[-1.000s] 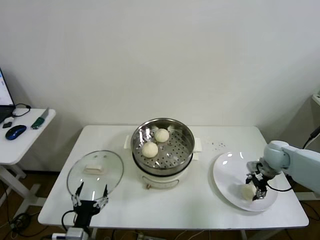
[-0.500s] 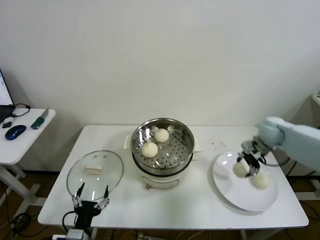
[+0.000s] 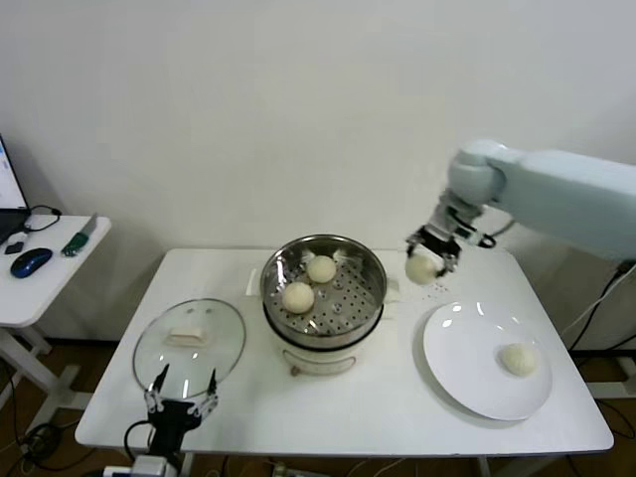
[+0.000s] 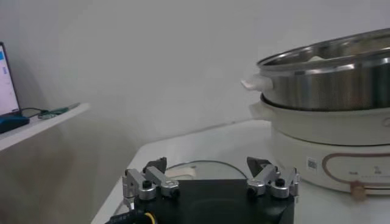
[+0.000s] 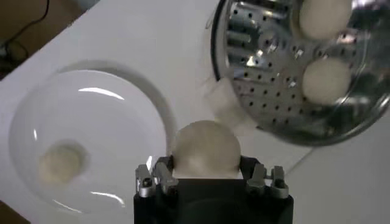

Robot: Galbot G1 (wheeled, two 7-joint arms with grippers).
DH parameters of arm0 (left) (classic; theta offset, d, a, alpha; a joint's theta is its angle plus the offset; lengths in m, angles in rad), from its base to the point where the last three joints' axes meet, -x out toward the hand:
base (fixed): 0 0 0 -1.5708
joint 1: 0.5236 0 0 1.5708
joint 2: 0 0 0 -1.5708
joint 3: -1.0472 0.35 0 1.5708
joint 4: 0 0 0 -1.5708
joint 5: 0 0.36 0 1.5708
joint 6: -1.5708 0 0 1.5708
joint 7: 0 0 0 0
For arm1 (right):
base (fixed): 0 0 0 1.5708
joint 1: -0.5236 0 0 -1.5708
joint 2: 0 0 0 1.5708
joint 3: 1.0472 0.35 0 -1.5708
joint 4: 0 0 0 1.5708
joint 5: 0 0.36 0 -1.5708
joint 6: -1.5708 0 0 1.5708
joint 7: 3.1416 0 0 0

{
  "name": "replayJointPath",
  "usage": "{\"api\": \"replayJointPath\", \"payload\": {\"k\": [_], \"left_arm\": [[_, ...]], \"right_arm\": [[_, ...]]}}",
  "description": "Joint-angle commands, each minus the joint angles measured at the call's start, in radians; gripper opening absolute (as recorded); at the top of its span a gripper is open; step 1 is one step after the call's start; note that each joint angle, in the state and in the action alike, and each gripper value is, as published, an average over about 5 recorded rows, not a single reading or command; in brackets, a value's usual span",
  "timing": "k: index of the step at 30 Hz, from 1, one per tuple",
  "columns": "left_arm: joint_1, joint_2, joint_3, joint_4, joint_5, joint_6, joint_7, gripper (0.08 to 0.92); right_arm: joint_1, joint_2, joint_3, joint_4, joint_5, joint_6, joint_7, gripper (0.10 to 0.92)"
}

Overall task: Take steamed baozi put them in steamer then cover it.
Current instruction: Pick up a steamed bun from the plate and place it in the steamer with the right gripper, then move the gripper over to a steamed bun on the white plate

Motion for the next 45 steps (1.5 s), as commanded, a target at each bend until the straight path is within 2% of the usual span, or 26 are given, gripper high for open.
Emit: {"api": "replayJointPath", "payload": {"k": [1,12,20,31,38,45], "left_arm": [[0.006,0.003,0.003,-0.004,-0.001,0.006,-0.002,0.823],[0.006,0.024,0.005,-0.020,0.000,0.036,0.003,0.823],[0.010,0.015,0.002,-0.009,-0.003,0.034,0.003,0.823],[-0.004,0.020,0.000,0.008,-0.001,0.038,-0.001,0.823],[-0.009,0.019,0.002,0.006,0.000,0.043,-0.003,0.823],[0.000,0.016,-0.001,0.009,0.000,0.039,-0.005,0.823]], "right_arm": [[0.035,0.287,0.007,-0.030,-0.044,0.154,-0.014,0.696],[-0.172,0.449,0.068,-0.133,-0.247,0.250,-0.025,0.696],[-0.229,0.443,0.051,-0.088,-0.278,0.246,-0.027,0.696],[-0.232,0.439,0.019,-0.083,-0.235,0.235,-0.023,0.705],[-0.231,0.437,0.030,-0.099,-0.239,0.243,-0.040,0.811],[-0.178,0.412,0.072,-0.128,-0.232,0.253,-0.035,0.823]]}}
